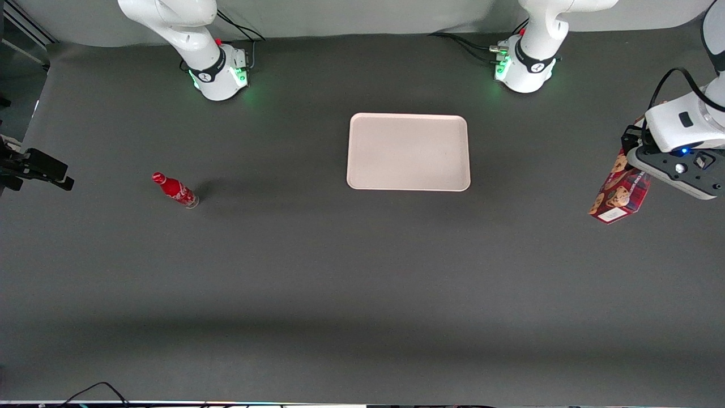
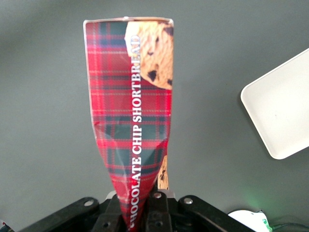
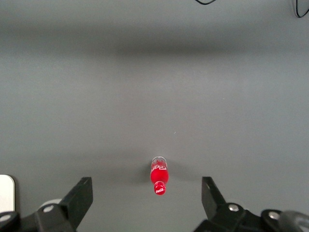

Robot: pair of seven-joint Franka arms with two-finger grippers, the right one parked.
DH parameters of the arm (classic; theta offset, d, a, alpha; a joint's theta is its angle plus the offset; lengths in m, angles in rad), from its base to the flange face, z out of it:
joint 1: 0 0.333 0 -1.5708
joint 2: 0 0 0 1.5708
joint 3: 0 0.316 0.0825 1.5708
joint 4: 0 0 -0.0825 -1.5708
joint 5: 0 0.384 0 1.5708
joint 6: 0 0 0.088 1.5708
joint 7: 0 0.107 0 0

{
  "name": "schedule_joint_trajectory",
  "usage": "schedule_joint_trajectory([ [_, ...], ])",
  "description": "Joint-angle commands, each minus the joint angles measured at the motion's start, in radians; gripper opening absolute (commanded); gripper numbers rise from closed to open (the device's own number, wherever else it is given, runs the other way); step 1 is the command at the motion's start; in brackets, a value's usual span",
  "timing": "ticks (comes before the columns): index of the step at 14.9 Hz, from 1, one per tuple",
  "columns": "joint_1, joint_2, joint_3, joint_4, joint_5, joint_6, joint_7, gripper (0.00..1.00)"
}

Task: Place red cookie box on tray
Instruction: 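Lift the cookie box upright with the left gripper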

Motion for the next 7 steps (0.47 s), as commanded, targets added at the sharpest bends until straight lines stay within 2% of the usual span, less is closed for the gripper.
schedule_joint_trajectory([
  [1,-0.023,0.022,0.002,0.028,-0.033,-0.036,-0.093,0.00],
  [3,-0.031,0.021,-0.041,0.006,-0.056,-0.064,-0.288,0.00],
  [7,-0.029,0.010,-0.208,-0.046,-0.064,-0.054,-0.662,0.00],
])
